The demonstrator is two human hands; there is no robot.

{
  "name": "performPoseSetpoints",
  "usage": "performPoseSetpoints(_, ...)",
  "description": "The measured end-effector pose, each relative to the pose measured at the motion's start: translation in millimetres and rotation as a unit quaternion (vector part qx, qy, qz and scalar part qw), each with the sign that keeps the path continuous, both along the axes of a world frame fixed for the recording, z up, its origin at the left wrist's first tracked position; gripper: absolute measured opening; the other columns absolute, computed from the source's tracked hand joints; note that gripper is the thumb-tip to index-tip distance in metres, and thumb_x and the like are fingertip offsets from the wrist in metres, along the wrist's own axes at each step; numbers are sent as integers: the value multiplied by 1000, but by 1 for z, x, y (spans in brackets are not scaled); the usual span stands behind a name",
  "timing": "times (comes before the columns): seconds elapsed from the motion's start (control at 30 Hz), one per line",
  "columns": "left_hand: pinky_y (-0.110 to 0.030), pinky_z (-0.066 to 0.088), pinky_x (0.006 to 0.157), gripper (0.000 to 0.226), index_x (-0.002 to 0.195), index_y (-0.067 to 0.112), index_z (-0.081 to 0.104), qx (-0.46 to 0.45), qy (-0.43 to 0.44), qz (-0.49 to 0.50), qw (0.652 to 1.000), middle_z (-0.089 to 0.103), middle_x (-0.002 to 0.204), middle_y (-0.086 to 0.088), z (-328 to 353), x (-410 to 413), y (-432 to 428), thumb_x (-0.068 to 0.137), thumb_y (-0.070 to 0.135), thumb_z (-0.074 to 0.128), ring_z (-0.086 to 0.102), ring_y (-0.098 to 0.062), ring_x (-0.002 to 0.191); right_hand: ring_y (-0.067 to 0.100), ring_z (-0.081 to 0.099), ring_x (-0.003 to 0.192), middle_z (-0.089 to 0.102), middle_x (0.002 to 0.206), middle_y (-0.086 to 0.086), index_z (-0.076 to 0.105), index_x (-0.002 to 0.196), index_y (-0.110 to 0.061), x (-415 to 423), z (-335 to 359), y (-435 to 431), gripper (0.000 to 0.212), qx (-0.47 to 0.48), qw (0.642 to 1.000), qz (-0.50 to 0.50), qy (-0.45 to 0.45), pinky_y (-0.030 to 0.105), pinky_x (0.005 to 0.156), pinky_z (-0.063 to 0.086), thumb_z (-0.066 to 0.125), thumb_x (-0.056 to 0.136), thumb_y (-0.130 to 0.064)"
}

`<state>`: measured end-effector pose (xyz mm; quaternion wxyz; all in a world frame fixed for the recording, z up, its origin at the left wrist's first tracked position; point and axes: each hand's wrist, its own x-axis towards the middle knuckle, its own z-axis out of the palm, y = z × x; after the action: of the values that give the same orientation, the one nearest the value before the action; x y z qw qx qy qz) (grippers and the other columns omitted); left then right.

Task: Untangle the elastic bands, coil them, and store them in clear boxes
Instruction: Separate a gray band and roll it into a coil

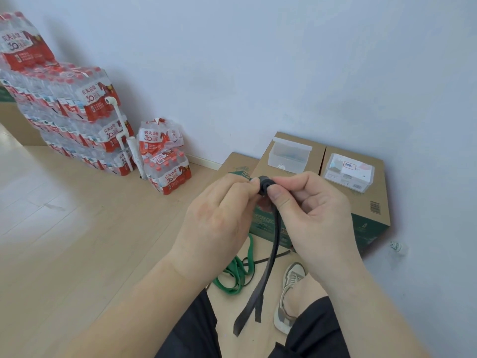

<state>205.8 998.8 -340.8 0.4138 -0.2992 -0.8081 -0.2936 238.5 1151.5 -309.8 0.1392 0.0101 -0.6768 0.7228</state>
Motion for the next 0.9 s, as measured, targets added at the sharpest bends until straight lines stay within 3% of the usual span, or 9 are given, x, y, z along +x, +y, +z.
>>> performPoseSetpoints(0.2, -37, 55, 62, 7, 91, -4, 72, -20, 9, 1, 1000, 69, 84, -12, -1, -3, -4, 95, 1, 69, 66, -29, 71, 20, 79, 86, 82, 89, -1, 69, 89, -13, 0, -7, -5, 16, 32, 999, 2, -13, 37, 88, 63, 76, 89, 0)
performPoseSetpoints(0.27, -36, 54, 64, 4, 98, 4, 68, -35, 17, -15, 999, 69, 86, -11, -1, -5, -8, 96, 5, 71, 65, -27, 74, 22, 78, 84, 81, 88, -1, 68, 86, -18, -2, -7, -3, 21, 68, 998, 2, -9, 40, 86, 64, 76, 90, 1)
performPoseSetpoints(0.33, -36, 56, 70, 17, 111, 10, 62, -53, 16, -24, 998, 69, 94, -10, -1, -8, -12, 97, 9, 71, 66, -27, 82, 22, 77, 81, 80, 86, -3, 68, 81, -27, -4, -7, 1, 31, 112, 994, 11, -8, 40, 84, 64, 75, 90, 2)
performPoseSetpoints(0.43, -41, 58, 80, 31, 127, 1, 66, -69, 7, -35, 997, 70, 109, -14, -4, -10, -15, 96, 2, 69, 67, -31, 93, 20, 76, 82, 79, 87, -5, 68, 80, -32, -5, -6, 3, 35, 136, 990, 32, -14, 33, 83, 63, 75, 91, 1)
performPoseSetpoints(0.53, -44, 57, 74, 28, 124, 4, 65, -54, -2, -42, 998, 70, 104, -14, -7, -10, -12, 97, -3, 64, 68, -33, 88, 16, 77, 87, 80, 90, -3, 70, 89, -22, -5, -8, -2, 24, 97, 995, 24, -14, 28, 85, 62, 77, 89, 1)
performPoseSetpoints(0.7, -44, 52, 63, 16, 113, 10, 55, -36, 35, 7, 999, 66, 89, -14, -2, -8, -7, 99, 4, 61, 63, -33, 76, 21, 78, 89, 82, 92, 6, 73, 93, -14, -2, -14, -6, 20, -64, 997, -6, -40, 29, 86, 60, 84, 79, -4)
performPoseSetpoints(0.8, -47, 47, 55, 6, 105, 11, 55, -36, 38, 43, 998, 64, 81, -13, -3, -6, -4, 101, 10, 58, 60, -34, 68, 18, 77, 89, 82, 94, 7, 75, 89, -13, -2, -14, -8, 13, -90, 995, 17, -30, 28, 87, 60, 80, 82, -3)
performPoseSetpoints(0.9, -46, 46, 54, 4, 99, 8, 60, -18, 13, 42, 999, 61, 78, -12, -9, -6, -3, 99, 9, 63, 57, -32, 65, 13, 76, 87, 82, 92, 3, 74, 89, -15, -5, -16, -10, 19, -54, 998, 15, -18, 25, 86, 59, 75, 88, 3)
